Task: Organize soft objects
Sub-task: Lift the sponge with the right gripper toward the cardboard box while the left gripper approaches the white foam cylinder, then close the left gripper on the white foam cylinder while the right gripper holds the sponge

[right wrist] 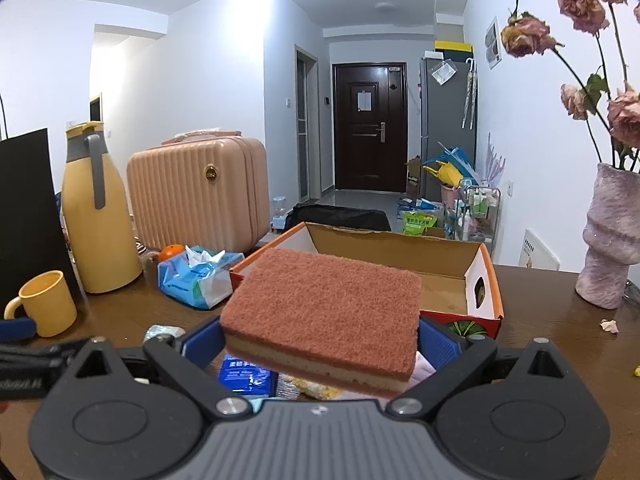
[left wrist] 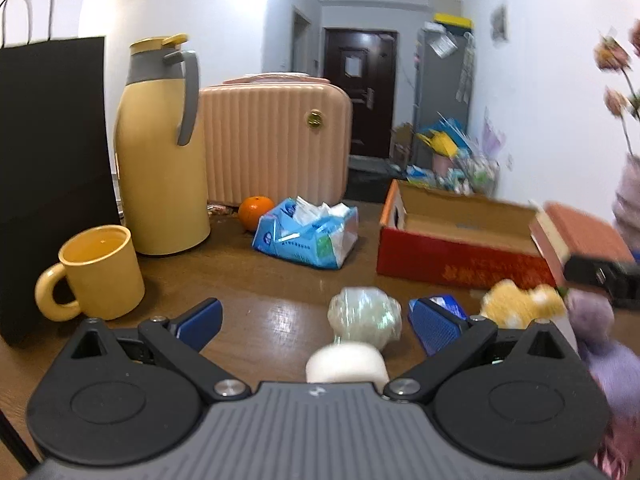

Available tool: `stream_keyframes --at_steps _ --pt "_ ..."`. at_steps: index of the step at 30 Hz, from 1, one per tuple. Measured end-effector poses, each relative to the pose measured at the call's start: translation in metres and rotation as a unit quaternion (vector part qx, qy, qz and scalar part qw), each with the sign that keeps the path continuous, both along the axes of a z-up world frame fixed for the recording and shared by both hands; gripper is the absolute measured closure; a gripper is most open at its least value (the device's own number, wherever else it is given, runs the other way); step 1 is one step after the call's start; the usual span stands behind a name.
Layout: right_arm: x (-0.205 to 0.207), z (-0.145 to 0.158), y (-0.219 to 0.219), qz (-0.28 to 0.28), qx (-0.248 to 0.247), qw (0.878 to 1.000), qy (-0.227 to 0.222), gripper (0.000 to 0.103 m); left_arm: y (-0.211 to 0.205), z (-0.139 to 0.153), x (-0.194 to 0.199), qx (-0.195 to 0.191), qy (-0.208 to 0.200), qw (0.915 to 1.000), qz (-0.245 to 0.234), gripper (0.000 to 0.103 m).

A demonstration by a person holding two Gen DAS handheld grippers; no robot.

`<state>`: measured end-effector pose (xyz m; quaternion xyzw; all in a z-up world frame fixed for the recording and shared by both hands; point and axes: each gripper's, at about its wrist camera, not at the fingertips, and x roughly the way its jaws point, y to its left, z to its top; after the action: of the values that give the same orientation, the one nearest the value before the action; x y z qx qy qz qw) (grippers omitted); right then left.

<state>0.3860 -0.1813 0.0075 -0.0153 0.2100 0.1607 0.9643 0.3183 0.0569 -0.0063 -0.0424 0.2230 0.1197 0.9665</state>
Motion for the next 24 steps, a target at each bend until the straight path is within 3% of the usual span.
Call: stream_keyframes --at_steps 3,8,10,15,21,22,24 --pt "0.008 -0.004 0.000 -0.006 -0.004 1.000 0.006 0.003 0.002 -0.008 0.011 -0.026 -0.019 0.9987 0.040 0.000" --pt "0.019 -0.010 0.003 -0.008 -0.012 1.000 0.018 0.003 -0.007 -0.017 0.019 0.016 -0.005 0.9996 0.024 0.000" --pt "0.019 -0.012 0.004 -0.006 -0.017 1.000 0.021 0.003 -0.008 -0.020 0.022 0.015 0.001 0.9997 0.016 0.000" --pt "0.019 -0.011 0.003 -0.007 -0.016 1.000 0.021 0.002 -0.012 -0.035 0.035 0.024 0.053 0.9983 0.006 0.000" --pt "0.019 -0.013 0.003 -0.005 -0.017 0.999 0.026 0.002 -0.004 -0.052 0.044 0.002 0.098 0.9951 0.014 0.000" --pt "0.019 -0.014 0.004 -0.005 -0.018 0.999 0.027 0.002 -0.002 -0.054 0.045 -0.001 0.102 0.9947 0.016 0.002" --pt "0.018 -0.014 0.004 -0.004 -0.019 0.999 0.027 0.002 0.002 -0.055 0.045 -0.015 0.107 0.9941 0.014 0.016"
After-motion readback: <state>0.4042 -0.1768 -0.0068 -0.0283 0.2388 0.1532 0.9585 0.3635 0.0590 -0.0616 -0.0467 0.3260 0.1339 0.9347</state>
